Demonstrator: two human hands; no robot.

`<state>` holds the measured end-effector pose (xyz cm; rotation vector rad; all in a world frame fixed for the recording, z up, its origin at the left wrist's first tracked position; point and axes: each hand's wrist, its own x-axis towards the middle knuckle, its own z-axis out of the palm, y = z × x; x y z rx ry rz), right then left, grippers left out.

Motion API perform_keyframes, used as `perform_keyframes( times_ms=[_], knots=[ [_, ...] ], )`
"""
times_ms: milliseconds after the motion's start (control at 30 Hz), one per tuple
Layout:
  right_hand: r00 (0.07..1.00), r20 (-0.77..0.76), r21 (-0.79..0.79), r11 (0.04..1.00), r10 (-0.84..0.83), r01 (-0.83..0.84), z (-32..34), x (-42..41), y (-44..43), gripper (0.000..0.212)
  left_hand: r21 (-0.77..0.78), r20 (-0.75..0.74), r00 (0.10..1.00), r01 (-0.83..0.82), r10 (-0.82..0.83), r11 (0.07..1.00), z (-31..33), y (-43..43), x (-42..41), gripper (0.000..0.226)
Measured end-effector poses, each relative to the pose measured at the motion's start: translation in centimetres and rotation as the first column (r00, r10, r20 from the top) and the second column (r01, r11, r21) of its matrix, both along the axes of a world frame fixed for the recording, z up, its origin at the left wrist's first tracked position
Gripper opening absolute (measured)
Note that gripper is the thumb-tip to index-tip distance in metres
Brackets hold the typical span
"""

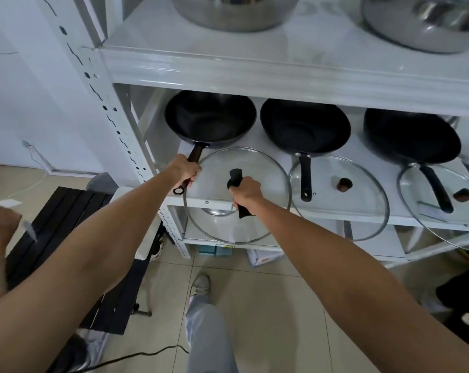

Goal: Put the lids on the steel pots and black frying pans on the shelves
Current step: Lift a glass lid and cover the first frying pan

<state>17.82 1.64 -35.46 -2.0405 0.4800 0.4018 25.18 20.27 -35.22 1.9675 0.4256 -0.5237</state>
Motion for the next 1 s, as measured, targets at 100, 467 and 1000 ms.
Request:
perform_keyframes(
  times_ms=[100,467,1000],
  knots=[
    [1.0,0.019,-0.035,0.999,0.014,-0.013,0.8,-1.6,0.0,0.014,-0.006,0.003,1.0,0.003,-0.003,1.0,0.3,0.1,-0.6,0.005],
    [0.997,0.077,-0.073,0.997,-0.005,0.011,3.8,-4.0,-1.1,0.023,0.021,-0.004,0.998,0.067,-0.067,0.998,1.8,2.1,-1.7,0.007],
    [0.978,0.197,-0.177,0.984,0.063,-0.028,10.2,-4.0,-5.4,0.018,-0.051,-0.016,1.0,-0.015,0.015,0.999,0.9,0.8,-8.6,0.016]
  ],
)
